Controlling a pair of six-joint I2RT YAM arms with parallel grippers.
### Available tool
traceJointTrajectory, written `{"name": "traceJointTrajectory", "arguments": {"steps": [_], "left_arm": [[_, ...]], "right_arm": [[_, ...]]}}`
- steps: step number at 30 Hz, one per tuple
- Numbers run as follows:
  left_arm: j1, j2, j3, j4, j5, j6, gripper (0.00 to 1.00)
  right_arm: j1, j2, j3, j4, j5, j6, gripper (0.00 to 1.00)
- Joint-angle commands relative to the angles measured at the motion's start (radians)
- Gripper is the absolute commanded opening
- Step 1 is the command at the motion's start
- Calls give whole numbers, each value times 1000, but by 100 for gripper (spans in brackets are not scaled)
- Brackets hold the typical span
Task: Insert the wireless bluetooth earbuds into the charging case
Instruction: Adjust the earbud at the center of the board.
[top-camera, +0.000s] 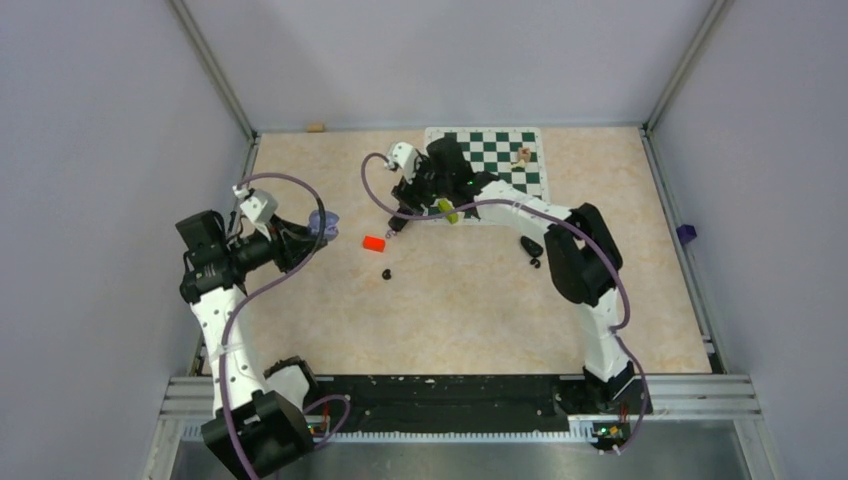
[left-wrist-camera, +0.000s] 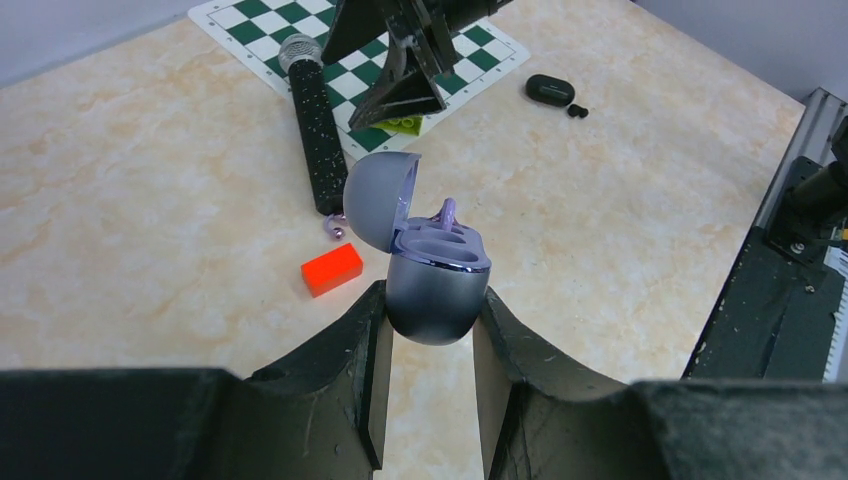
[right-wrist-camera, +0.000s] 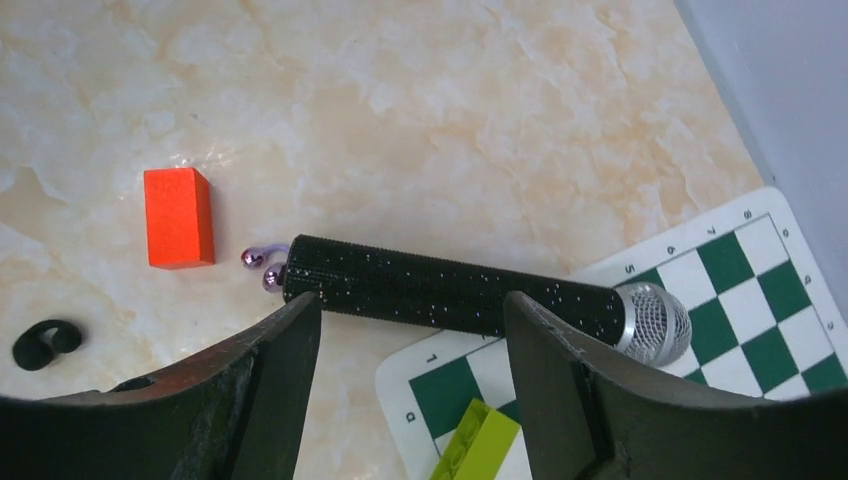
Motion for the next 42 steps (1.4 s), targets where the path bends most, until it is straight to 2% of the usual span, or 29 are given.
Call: {"name": "traceJointTrajectory", "arguments": {"steps": [1, 8, 13, 21, 36, 42], "left_arm": [[96, -29, -29, -29, 138, 85, 0], [148, -11, 12, -172, 190, 214, 0], [191, 2, 5, -211, 221, 267, 0], [221, 26, 31, -326, 270, 379, 0], [258, 27, 25, -370, 312, 431, 0], [265, 27, 25, -378, 320, 441, 0]], "right_arm": [[37, 66, 89, 5, 36, -214, 68], [62, 122, 75, 62, 110, -328, 73], [81, 157, 57, 154, 162, -319, 73], [123, 204, 57, 198, 294, -313, 73], [189, 255, 117, 248, 421, -349, 75], [203, 274, 184, 172, 418, -348, 75]]}}
